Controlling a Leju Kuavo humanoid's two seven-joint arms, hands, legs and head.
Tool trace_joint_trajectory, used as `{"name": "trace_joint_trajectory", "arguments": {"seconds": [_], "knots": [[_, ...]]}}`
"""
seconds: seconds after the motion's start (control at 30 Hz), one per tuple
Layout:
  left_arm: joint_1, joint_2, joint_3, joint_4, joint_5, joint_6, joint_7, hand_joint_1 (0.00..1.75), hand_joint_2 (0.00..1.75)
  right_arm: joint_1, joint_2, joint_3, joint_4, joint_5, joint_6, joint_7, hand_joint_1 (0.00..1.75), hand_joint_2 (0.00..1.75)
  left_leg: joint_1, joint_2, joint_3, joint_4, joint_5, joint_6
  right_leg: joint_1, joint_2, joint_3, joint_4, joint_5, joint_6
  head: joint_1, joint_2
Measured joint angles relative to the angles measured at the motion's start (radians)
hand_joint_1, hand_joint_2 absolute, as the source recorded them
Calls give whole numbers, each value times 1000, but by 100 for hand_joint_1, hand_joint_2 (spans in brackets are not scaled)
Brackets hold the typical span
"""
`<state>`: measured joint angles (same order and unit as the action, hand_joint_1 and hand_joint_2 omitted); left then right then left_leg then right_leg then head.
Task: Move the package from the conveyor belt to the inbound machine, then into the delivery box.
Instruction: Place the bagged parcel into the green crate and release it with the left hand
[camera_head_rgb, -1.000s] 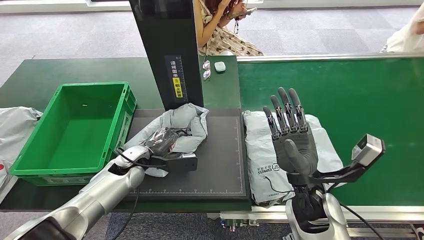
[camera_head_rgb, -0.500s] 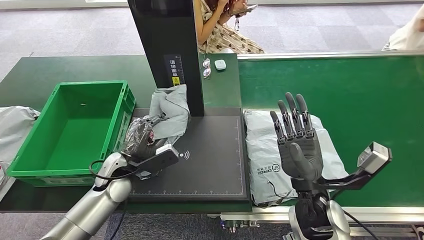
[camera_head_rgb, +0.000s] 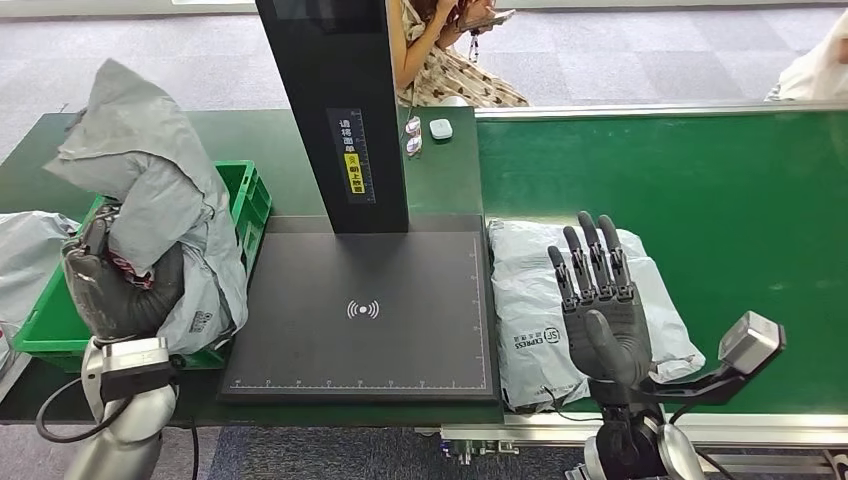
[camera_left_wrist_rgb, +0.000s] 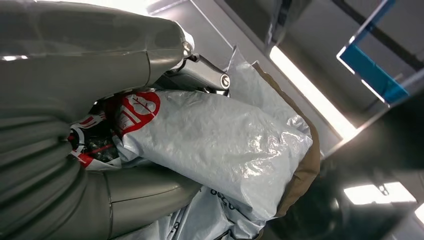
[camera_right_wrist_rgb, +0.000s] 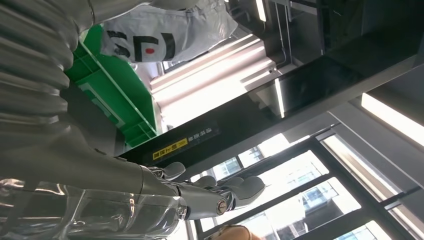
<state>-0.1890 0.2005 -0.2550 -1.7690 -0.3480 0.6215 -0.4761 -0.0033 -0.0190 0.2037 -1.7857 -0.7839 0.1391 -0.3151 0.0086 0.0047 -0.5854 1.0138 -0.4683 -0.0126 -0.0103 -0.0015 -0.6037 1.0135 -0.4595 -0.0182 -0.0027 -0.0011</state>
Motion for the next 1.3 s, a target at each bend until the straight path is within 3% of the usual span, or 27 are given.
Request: {"name": "trace_joint_trajectory", "arguments": {"seconds": [0.1,0.2,0.33,0.47,0.67,0.87,1.1,1.13,1.23,1.27,1.3], "knots": [[-7,2,39,-3,-41,-29,69,175,175,6,0,0,-1,0,14,-1,0,175,0,0,0,0,0,-1,1,0,0,0,0,0,0,0],[-81,9,88,68,-133,-113,209,175,175,7,0,0,-3,2,35,5,0,175,1,-1,0,1,2,-1,1,-1,0,0,1,-1,0,0],[-296,34,131,329,-295,-210,366,175,175,-8,0,0,-1,0,54,30,0,175,2,-1,0,1,4,-4,2,-2,0,1,4,-5,0,0],[-502,62,135,632,-403,-216,409,175,175,-29,0,0,6,-6,62,44,0,175,3,1,0,1,5,-5,4,0,-1,1,6,-7,0,0],[-665,88,124,941,-535,-201,510,175,175,-56,0,0,11,-10,64,70,0,175,3,1,-1,1,5,-6,4,1,-2,1,5,-7,0,0],[-745,100,109,1132,-562,-254,549,175,175,-73,0,0,17,-13,57,81,0,175,3,1,-2,0,5,-6,4,1,-3,1,5,-7,0,0],[-717,93,109,1202,-494,-343,477,175,175,-73,-1,0,24,-15,51,70,0,175,3,1,-3,1,5,-6,4,1,-4,1,5,-7,0,0],[-710,92,109,1203,-482,-358,472,165,175,-73,-2,0,24,-15,52,70,0,175,3,1,-3,1,5,-6,4,1,-4,1,5,-7,0,0],[-683,87,107,1201,-446,-400,460,34,175,-73,-4,0,27,-15,54,70,0,175,3,1,-3,1,5,-6,4,1,-4,1,5,-7,0,0],[-671,87,106,1197,-433,-415,457,0,175,-73,-4,0,27,-15,55,70,0,175,3,1,-3,0,5,-6,4,1,-4,1,5,-7,0,0],[-658,87,105,1188,-418,-430,454,0,175,-74,-5,0,29,-15,55,70,0,175,3,1,-3,0,5,-6,4,1,-4,1,5,-7,0,0]]}}
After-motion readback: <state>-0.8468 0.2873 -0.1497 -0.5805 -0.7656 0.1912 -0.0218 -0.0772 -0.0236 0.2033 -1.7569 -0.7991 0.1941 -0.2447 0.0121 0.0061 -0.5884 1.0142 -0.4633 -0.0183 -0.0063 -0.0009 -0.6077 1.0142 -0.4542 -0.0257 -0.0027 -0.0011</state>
